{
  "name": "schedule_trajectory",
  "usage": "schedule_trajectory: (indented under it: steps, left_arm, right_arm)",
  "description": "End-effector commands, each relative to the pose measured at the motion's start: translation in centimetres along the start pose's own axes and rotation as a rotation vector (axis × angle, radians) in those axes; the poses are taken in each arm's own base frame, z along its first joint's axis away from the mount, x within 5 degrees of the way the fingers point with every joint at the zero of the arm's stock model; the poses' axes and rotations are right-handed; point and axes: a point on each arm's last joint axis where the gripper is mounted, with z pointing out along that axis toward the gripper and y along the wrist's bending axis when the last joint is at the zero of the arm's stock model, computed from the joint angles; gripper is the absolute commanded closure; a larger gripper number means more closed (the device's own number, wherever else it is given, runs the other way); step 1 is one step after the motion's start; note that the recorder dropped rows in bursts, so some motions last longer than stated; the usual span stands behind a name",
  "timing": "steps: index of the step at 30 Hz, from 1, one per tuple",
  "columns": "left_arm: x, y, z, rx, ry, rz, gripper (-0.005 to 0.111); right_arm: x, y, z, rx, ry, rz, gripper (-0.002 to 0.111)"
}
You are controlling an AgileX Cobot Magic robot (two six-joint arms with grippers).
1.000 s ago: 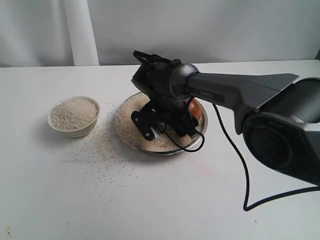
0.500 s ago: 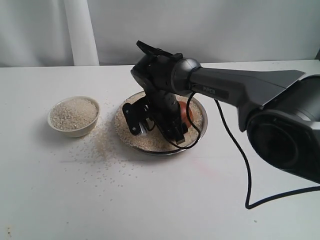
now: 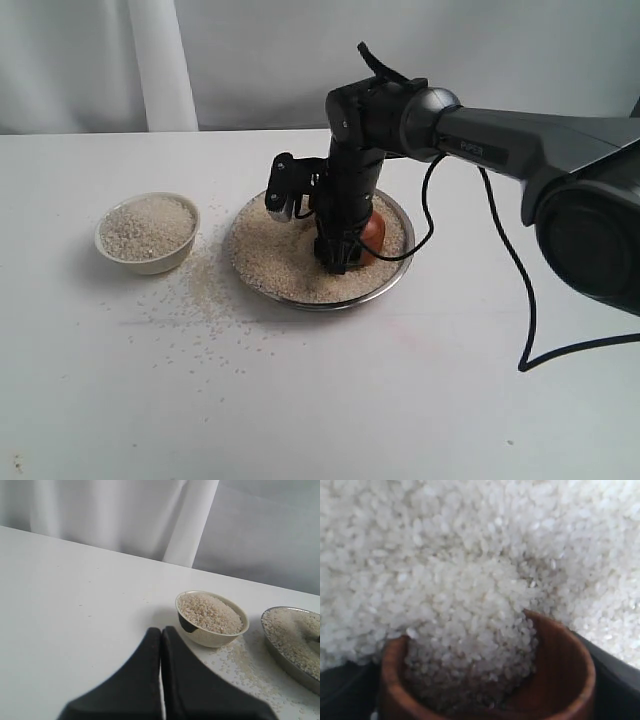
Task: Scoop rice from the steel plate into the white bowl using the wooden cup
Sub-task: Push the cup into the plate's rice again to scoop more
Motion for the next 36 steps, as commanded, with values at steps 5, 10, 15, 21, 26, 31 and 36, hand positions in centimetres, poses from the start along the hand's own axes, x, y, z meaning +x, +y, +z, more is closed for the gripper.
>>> schedule_trajectory:
  steps: [5,10,15,21,26,31,36]
  left_arm:
    - [-0.3,-0.1,-0.1,0.009,-0.017,-0.005,0.107]
    - [-0.3,-0.1,-0.1,0.009,-0.017,-0.005,0.107]
    - [-0.3,-0.1,-0.1,0.009,-0.017,-0.005,0.107]
    - [-0.3,-0.1,-0.1,0.009,-0.017,-0.005,0.107]
    - [-0.3,-0.1,-0.1,0.009,-0.017,-0.005,0.107]
    - [-0.3,-0.1,-0.1,0.009,-0.017,-0.005,0.107]
    - [-0.3,-0.1,-0.1,0.009,-0.017,-0.005,0.107]
  right_arm:
    - [-0.7,1.0,2.2,-0.068,-0.076,0.033,0.108]
    - [-1.1,1.0,2.1,-0.069,-0.118,0.06,0.108]
    - [-1.1,0.6,2.1,-0.052,-0.14,0.075,0.108]
    - [0.0,-0.5,1.9,-0.09,-0.228,0.196,0.108]
    - [0.7,-1.2,1.8,-0.112,-0.274,0.238,0.108]
    - [1.4,-2.2,1.5,-0.12,-0.359,0.296,0.108]
    - [1.9,-3.0,-0.1,-0.096,-0.383,0.306,0.108]
